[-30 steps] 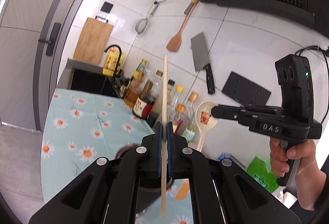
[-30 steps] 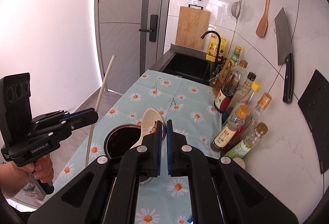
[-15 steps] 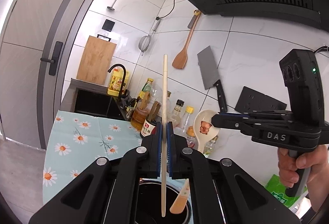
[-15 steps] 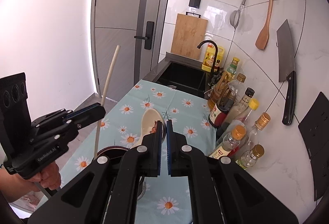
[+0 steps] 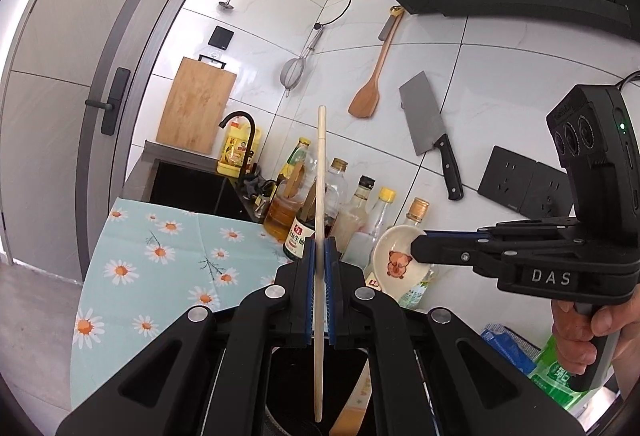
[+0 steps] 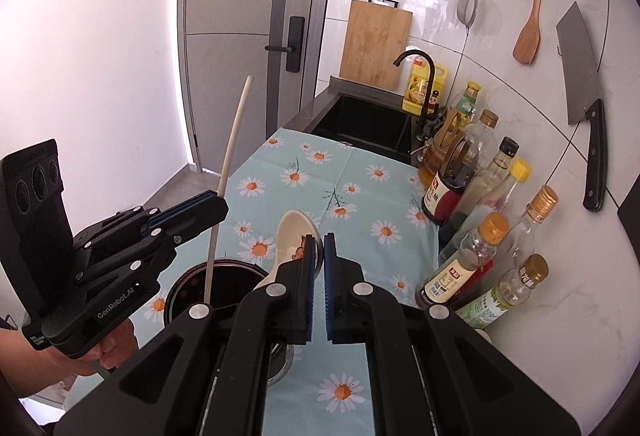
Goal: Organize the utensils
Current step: 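Open the left tool dropping the chopstick into the holder while the right tool drops the spoon, then grasp the blue-cartoon ceramic spoon with the left tool while the right tool grasps the white plastic spoon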
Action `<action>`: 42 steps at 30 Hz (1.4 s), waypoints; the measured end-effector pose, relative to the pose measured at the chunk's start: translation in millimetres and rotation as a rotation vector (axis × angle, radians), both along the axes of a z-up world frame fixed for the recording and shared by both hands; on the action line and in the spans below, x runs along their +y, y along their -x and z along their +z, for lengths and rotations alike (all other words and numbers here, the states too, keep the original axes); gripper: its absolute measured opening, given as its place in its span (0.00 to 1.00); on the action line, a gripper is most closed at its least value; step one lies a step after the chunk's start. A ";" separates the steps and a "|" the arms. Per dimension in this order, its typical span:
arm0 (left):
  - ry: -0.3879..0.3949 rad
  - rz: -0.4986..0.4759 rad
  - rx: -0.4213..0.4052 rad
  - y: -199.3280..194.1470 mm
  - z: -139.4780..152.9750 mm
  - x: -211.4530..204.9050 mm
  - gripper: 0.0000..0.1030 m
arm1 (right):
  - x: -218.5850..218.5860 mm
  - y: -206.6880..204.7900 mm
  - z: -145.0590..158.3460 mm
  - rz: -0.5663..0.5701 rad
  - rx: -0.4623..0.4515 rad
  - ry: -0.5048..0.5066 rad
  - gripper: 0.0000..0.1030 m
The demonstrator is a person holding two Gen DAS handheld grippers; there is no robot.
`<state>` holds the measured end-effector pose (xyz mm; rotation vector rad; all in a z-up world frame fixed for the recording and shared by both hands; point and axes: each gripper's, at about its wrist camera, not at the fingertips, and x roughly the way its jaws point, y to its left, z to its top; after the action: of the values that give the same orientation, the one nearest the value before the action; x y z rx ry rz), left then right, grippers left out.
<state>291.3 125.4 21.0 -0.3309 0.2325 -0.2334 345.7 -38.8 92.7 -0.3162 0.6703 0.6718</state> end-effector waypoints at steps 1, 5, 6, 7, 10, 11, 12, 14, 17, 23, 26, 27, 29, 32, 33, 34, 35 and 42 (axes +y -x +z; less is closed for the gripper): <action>-0.001 0.001 0.004 -0.3 -2.4 -0.1 0.04 | 0.2 -1.2 -3.5 -0.004 0.009 -0.004 0.05; 0.000 0.004 0.029 0.0 -11.4 -0.7 0.04 | 1.5 -2.3 -14.8 -0.004 0.036 -0.009 0.05; -0.002 0.004 0.031 0.7 -12.5 -1.3 0.04 | 1.9 -1.9 -16.6 -0.002 0.040 -0.008 0.05; -0.007 0.004 0.037 2.2 -13.4 -2.2 0.04 | 2.0 -2.0 -18.1 -0.001 0.050 -0.010 0.05; -0.003 0.008 0.058 6.8 -14.9 -1.2 0.38 | -2.0 -0.7 -17.3 -0.002 0.071 -0.042 0.33; 0.006 0.015 0.055 9.8 -14.7 0.4 0.50 | -5.3 -0.1 -15.0 -0.012 0.064 -0.060 0.38; 0.015 0.017 0.054 12.1 -14.3 2.0 0.50 | -7.3 0.5 -13.2 -0.017 0.063 -0.071 0.39; 0.021 0.013 0.059 14.4 -13.1 4.2 0.50 | -13.0 0.7 -8.8 -0.034 0.065 -0.091 0.40; 0.028 0.022 0.059 18.5 -10.9 7.1 0.50 | -20.5 1.4 -4.6 -0.047 0.077 -0.112 0.40; 0.011 0.020 0.054 29.0 -3.5 6.2 0.50 | -29.9 12.6 1.4 -0.056 0.072 -0.121 0.40; 0.007 0.014 0.060 35.1 -0.6 5.6 0.50 | -32.8 19.0 0.6 -0.068 0.078 -0.116 0.40; 0.007 0.012 0.069 38.0 0.5 6.1 0.50 | -33.8 21.7 0.3 -0.073 0.081 -0.118 0.40; 0.006 0.001 0.077 44.2 3.5 6.8 0.50 | -38.4 29.1 0.3 -0.083 0.088 -0.129 0.40; -0.002 -0.016 0.096 56.1 7.5 9.0 0.50 | -44.6 40.5 -4.4 -0.101 0.111 -0.145 0.40; 0.003 -0.020 0.106 60.9 7.8 10.9 0.50 | -45.7 44.0 -7.1 -0.103 0.120 -0.147 0.40; 0.005 -0.020 0.119 64.9 7.4 12.8 0.50 | -47.8 48.8 -11.7 -0.108 0.135 -0.149 0.40; 0.011 -0.024 0.134 69.6 6.2 14.7 0.50 | -50.0 53.6 -16.6 -0.115 0.149 -0.150 0.40; 0.034 0.001 0.314 95.8 -22.6 26.6 0.50 | -59.8 78.4 -56.6 -0.116 0.264 -0.133 0.40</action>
<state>195.5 152.0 -1.6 -0.4013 0.5381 -0.1842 267.3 -98.6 36.1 -0.0645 0.8837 0.6492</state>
